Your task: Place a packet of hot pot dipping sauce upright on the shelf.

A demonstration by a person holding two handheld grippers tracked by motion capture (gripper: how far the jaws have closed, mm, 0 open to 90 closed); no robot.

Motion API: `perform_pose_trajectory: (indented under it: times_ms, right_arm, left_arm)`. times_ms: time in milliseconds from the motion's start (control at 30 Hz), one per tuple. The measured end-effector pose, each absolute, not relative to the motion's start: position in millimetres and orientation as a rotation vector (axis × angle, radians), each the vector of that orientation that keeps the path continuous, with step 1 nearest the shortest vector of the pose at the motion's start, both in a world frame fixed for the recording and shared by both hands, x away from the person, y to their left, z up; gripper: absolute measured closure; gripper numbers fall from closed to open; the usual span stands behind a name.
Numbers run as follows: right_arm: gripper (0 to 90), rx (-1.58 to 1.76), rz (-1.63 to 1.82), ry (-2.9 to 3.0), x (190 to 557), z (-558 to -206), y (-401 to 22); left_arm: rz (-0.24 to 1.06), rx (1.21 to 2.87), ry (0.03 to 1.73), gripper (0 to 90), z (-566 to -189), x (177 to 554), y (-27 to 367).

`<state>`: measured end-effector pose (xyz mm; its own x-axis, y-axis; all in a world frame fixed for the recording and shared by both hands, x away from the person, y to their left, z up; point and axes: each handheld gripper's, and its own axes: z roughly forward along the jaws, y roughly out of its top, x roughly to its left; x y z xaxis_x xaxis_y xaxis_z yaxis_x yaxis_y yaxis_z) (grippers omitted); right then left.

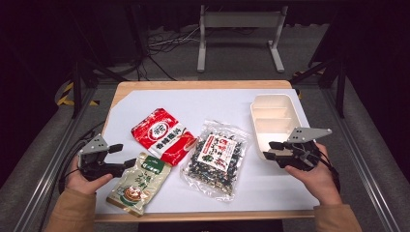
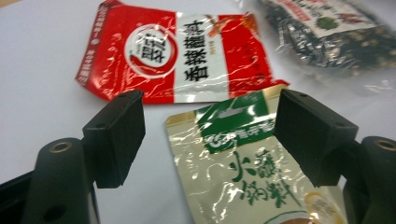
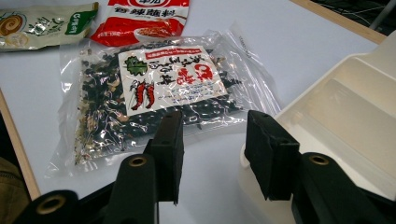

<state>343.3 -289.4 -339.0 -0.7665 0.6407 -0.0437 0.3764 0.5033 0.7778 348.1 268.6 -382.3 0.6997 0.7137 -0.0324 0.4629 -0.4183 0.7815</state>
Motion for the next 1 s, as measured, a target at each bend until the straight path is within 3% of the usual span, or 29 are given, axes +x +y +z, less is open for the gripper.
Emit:
perform_pose_trajectory:
  times_ms: [367,1000]
  right_arm:
    - [57.8,0.833,1.164,2.466,346.7,-342.2,-285.4]
    - [53.2,0.811,1.156,2.472,348.5,-347.6,-281.4]
  left_arm:
    - [0.347,2.106,0.883,29.1,-393.3,366.1,270.4]
    - [0.161,2.154,0.914,34.6,-419.3,405.5,255.5]
